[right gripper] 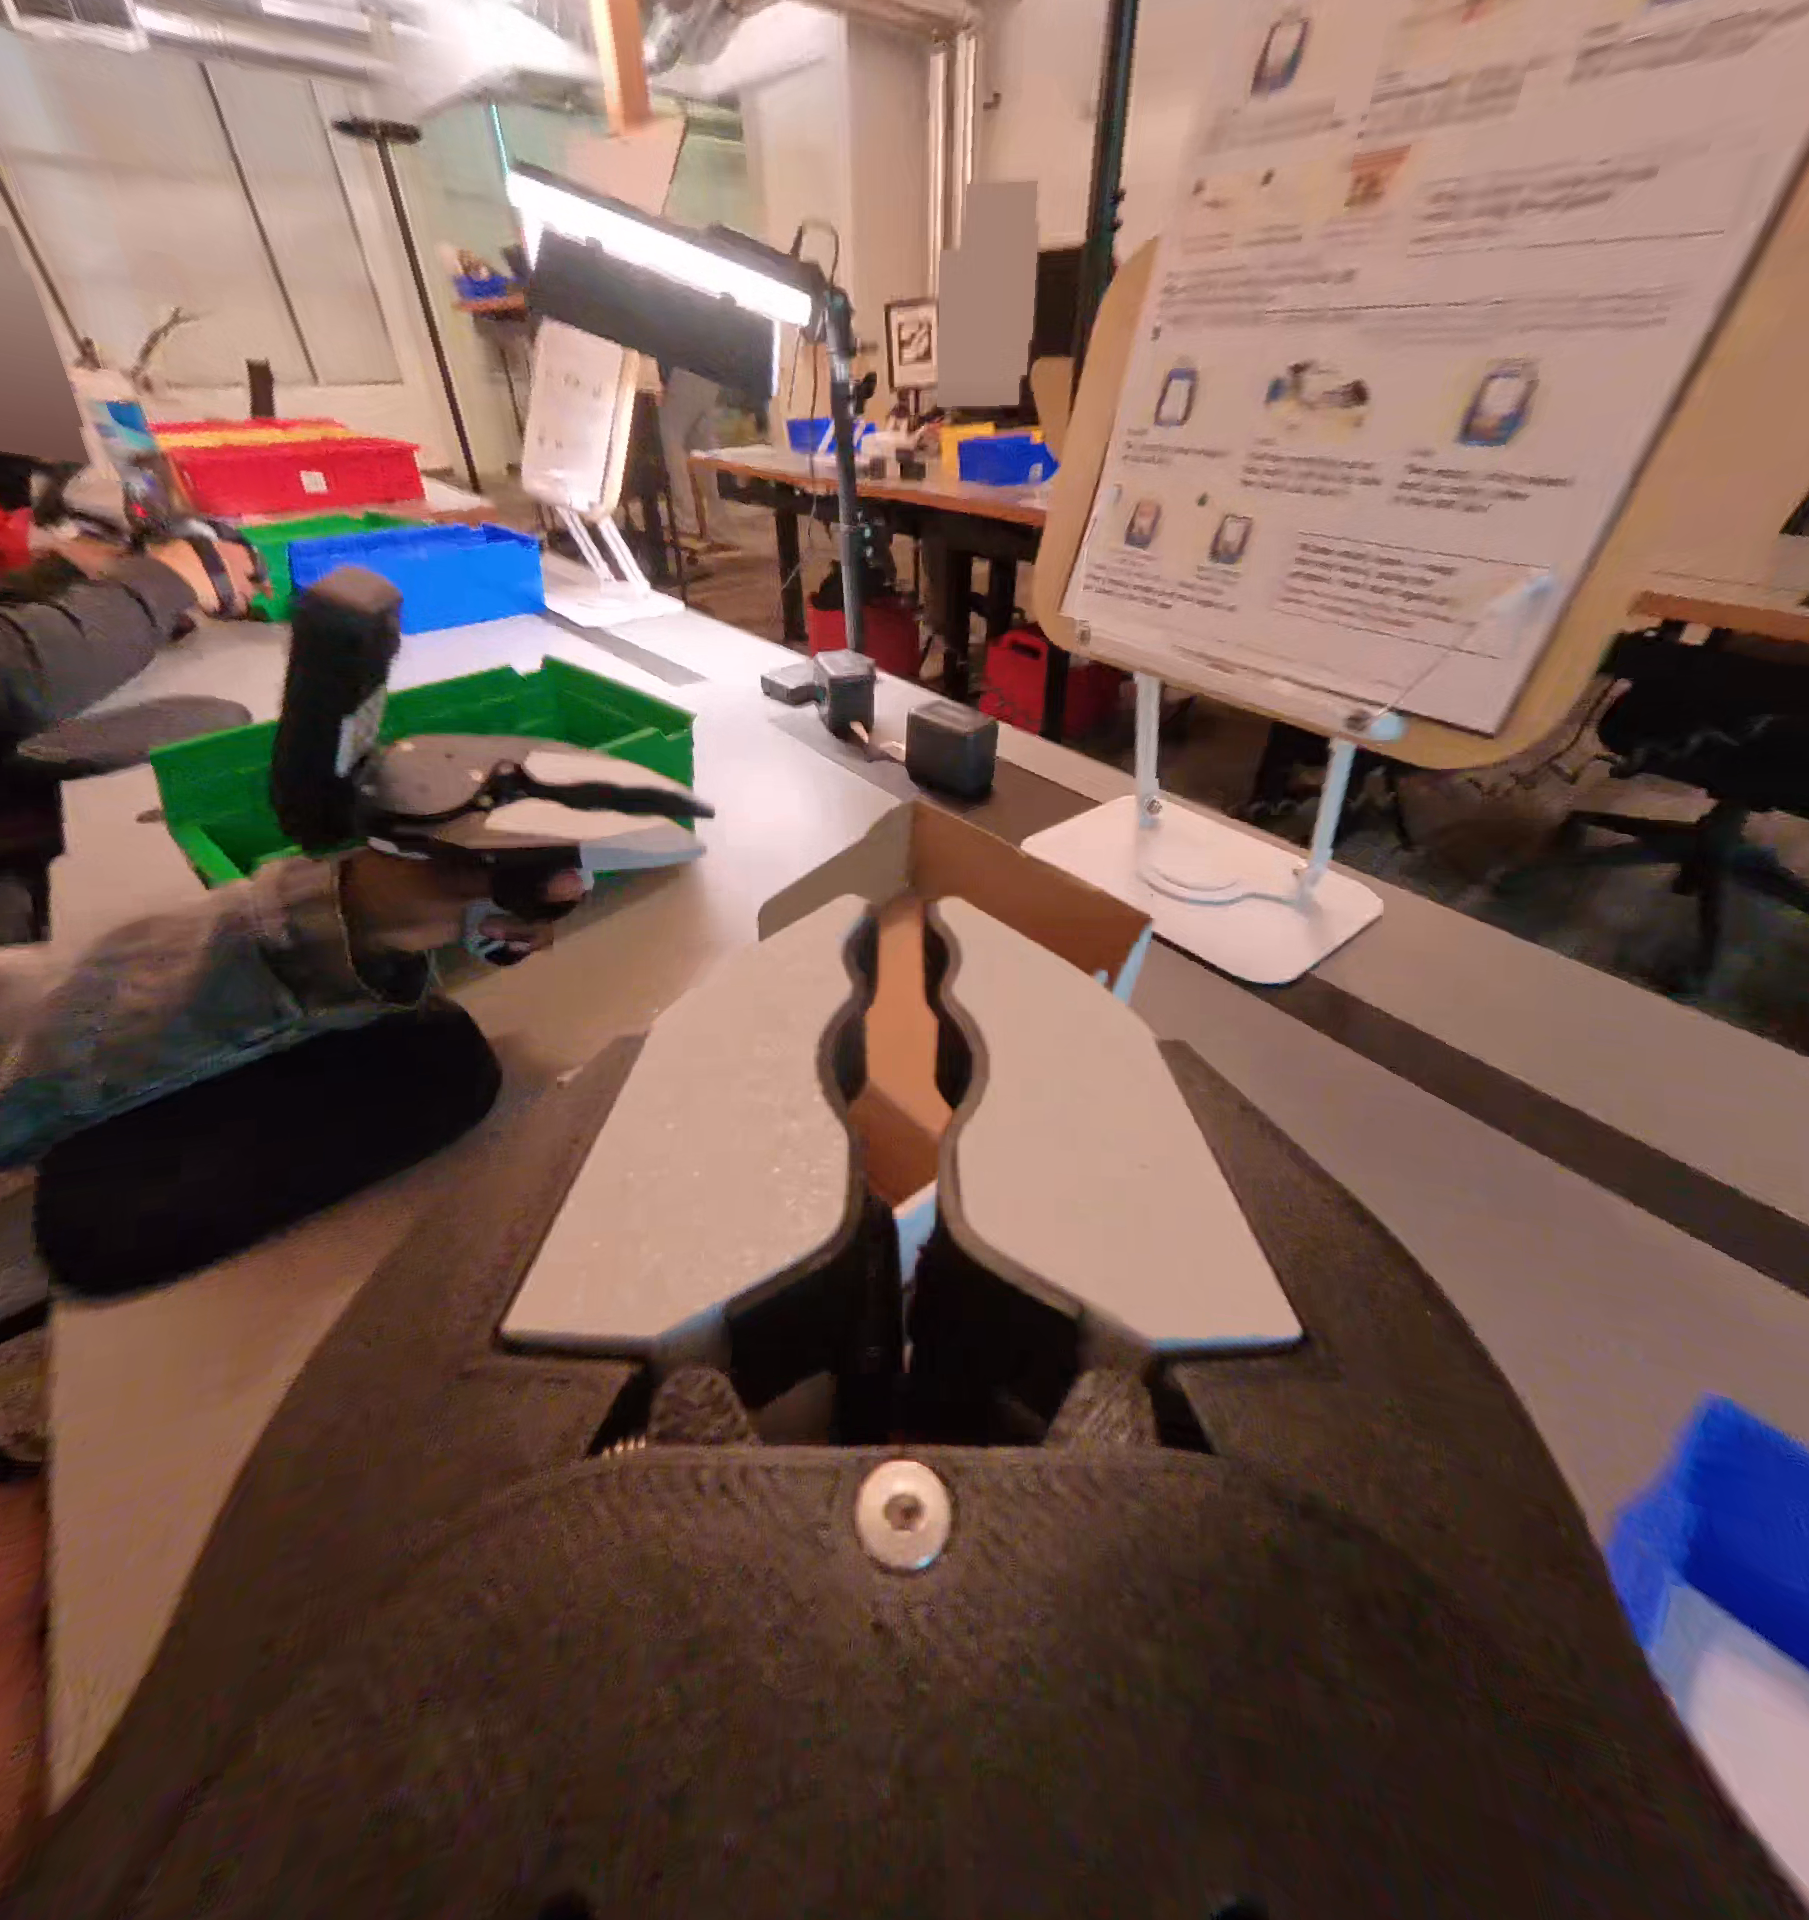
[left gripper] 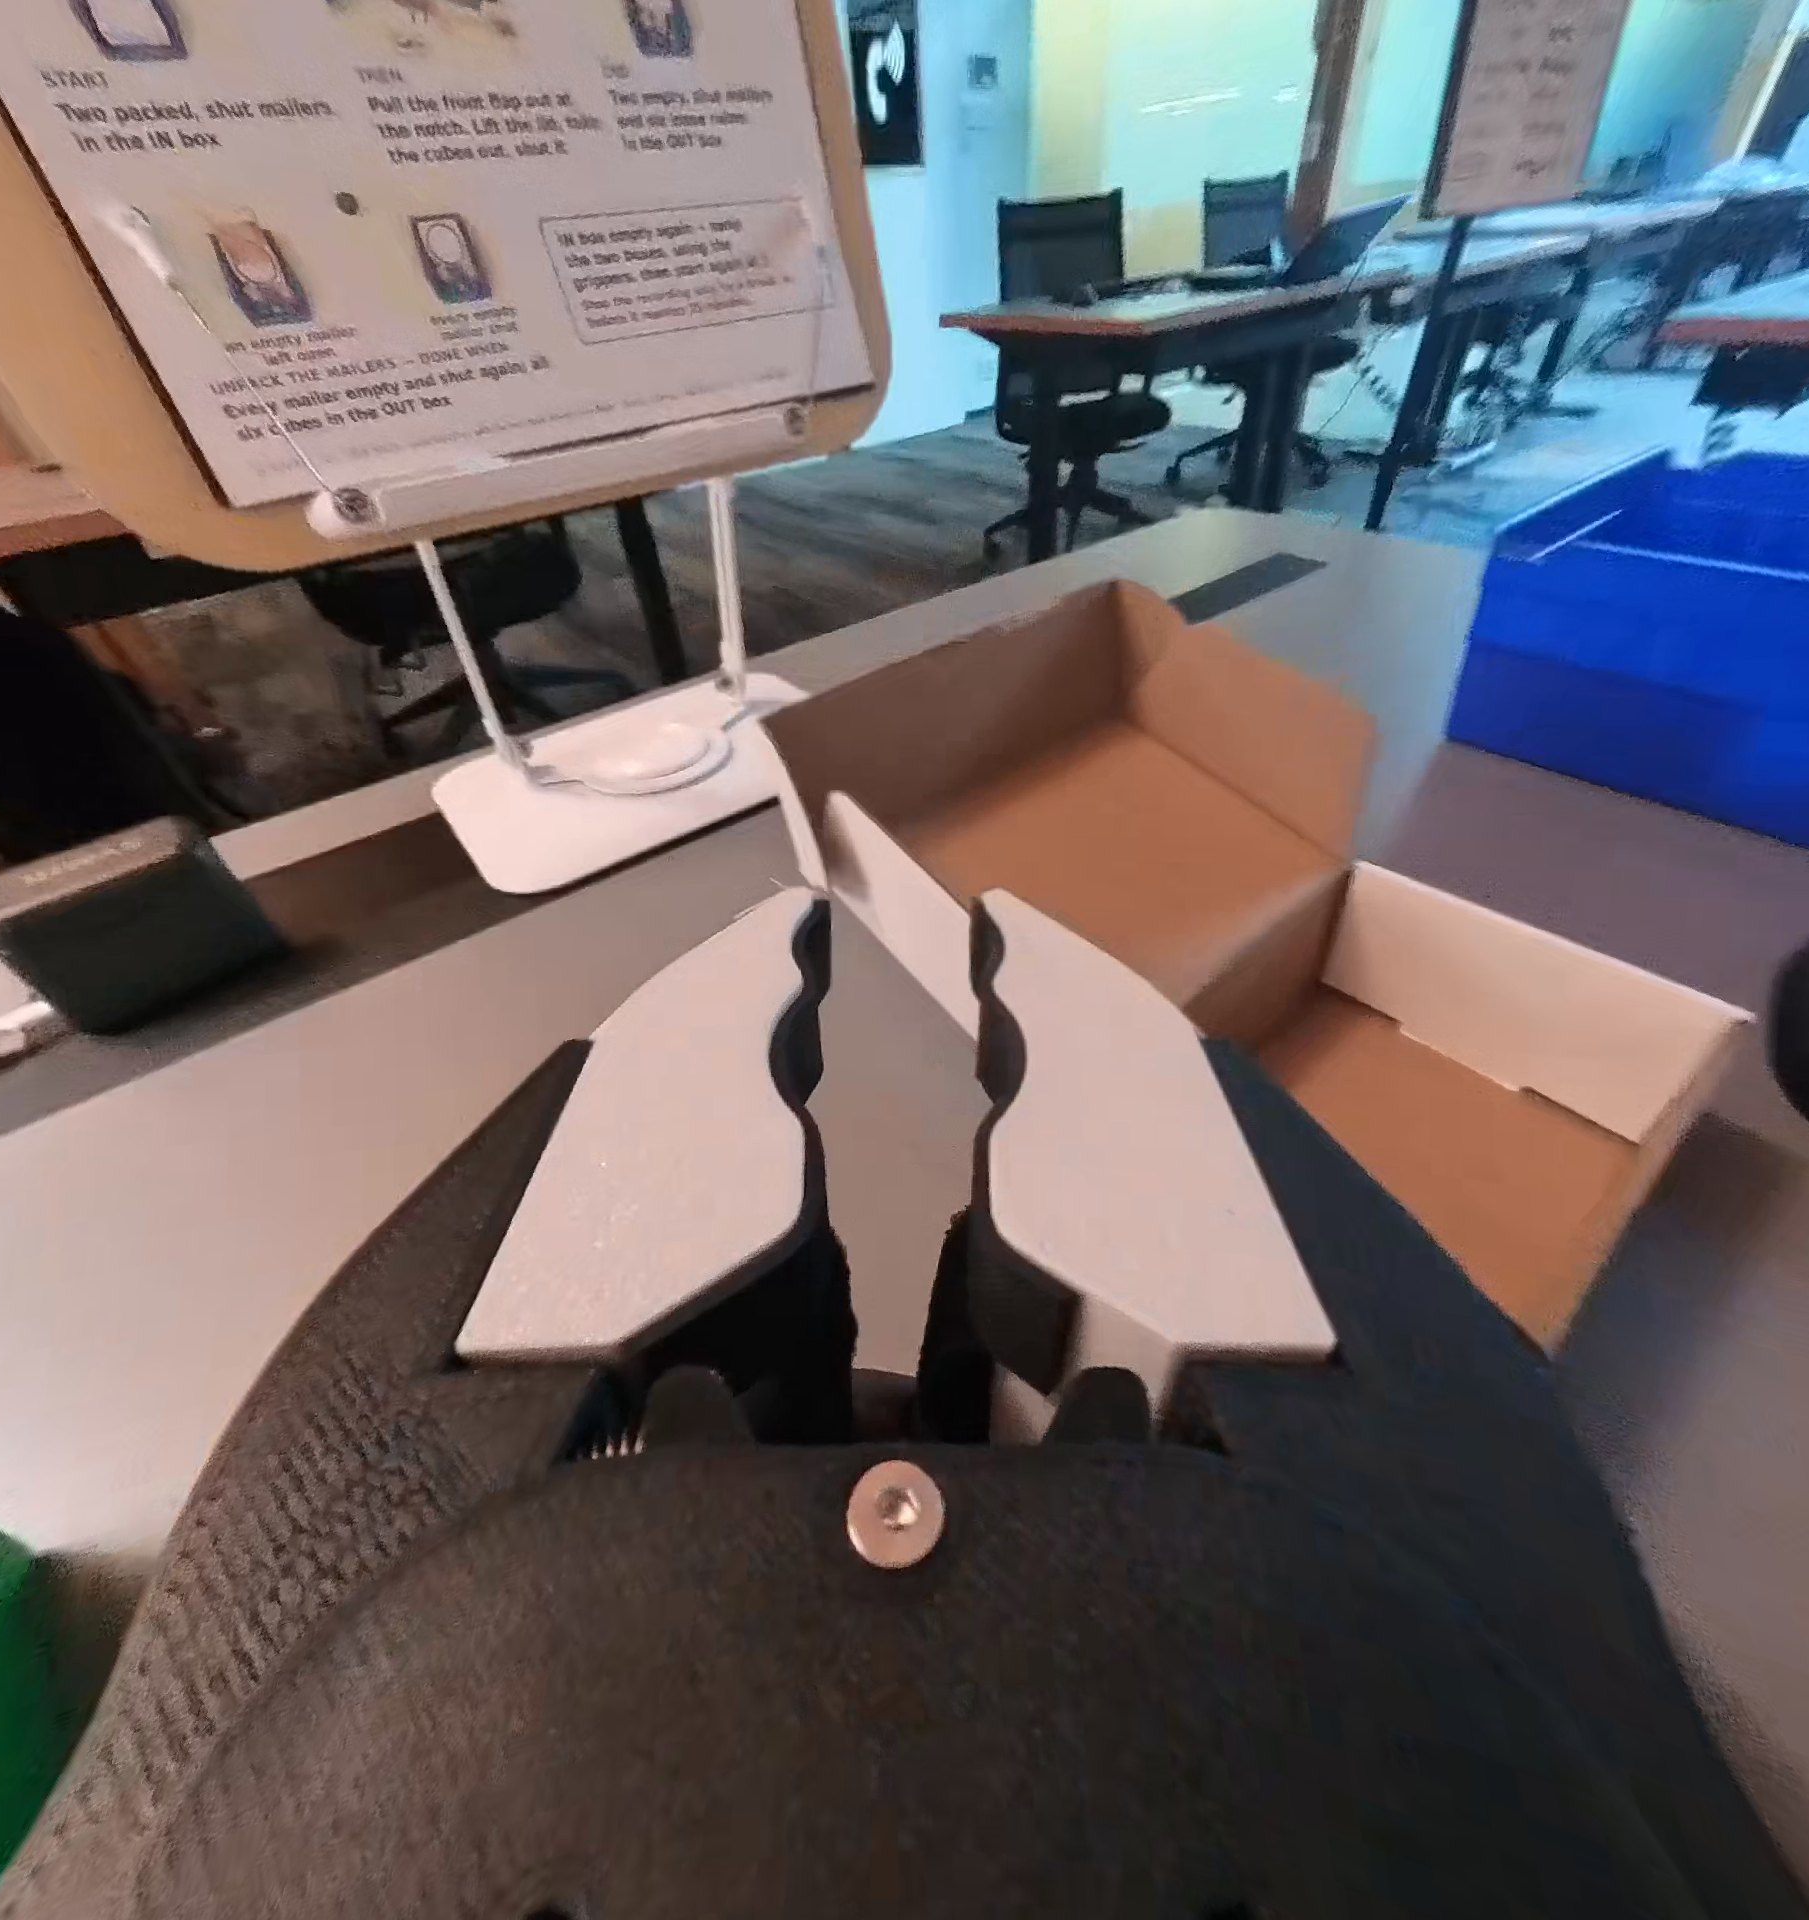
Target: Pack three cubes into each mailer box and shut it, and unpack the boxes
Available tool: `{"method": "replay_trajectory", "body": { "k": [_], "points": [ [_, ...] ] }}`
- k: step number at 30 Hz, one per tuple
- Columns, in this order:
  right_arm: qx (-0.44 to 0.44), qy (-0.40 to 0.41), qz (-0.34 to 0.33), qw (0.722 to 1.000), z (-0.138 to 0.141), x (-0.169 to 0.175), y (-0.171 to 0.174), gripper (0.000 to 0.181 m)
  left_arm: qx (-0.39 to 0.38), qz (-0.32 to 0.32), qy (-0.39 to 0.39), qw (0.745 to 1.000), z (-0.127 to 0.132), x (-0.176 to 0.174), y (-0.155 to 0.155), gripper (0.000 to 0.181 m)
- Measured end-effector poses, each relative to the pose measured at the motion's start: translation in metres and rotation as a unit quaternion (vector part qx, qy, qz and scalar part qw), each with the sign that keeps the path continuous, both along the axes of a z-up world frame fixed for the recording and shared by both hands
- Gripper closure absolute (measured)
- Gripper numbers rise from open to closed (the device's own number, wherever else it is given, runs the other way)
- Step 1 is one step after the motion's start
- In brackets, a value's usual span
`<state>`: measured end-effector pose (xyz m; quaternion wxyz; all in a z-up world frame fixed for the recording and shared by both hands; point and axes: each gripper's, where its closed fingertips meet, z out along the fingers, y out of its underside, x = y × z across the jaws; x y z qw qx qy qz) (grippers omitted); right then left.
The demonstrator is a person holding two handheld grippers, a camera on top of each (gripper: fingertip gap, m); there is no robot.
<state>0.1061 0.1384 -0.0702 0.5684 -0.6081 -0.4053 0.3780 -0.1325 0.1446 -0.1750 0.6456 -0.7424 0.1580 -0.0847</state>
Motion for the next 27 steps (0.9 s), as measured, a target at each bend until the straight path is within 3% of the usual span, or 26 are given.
{"method": "replay_trajectory", "body": {
  "k": [2,4,6,9,16,21,27],
  "points": [
    [-0.02,-0.043,0.013,0.999,-0.025,-0.035,0.021,0.176,-0.036,0.006,0.008,0.999,-0.001,-0.003,0.018,0.157],
    [-0.044,-0.086,-0.019,0.995,-0.061,-0.054,0.058,0.178,-0.068,0.019,-0.023,0.997,-0.007,-0.005,0.035,0.161],
    [-0.039,-0.092,-0.051,0.994,-0.095,-0.062,0.089,0.18,-0.071,0.025,-0.065,0.995,-0.012,-0.005,0.044,0.166],
    [-0.055,-0.101,-0.05,0.992,-0.129,-0.063,0.1,0.181,-0.073,0.007,-0.058,0.996,-0.027,0.002,0.042,0.168],
    [-0.102,-0.1,-0.018,0.99,-0.15,-0.073,0.096,0.181,-0.059,-0.014,-0.03,0.998,-0.037,0.012,0.043,0.169],
    [-0.09,-0.105,0.024,0.99,-0.148,-0.08,0.081,0.181,-0.05,-0.048,-0.02,0.997,-0.032,0.022,0.036,0.174],
    [-0.031,-0.132,0.114,0.984,-0.143,-0.074,0.05,0.181,-0.025,-0.157,0.011,0.987,-0.027,0.039,0.007,0.181]
  ]
}}
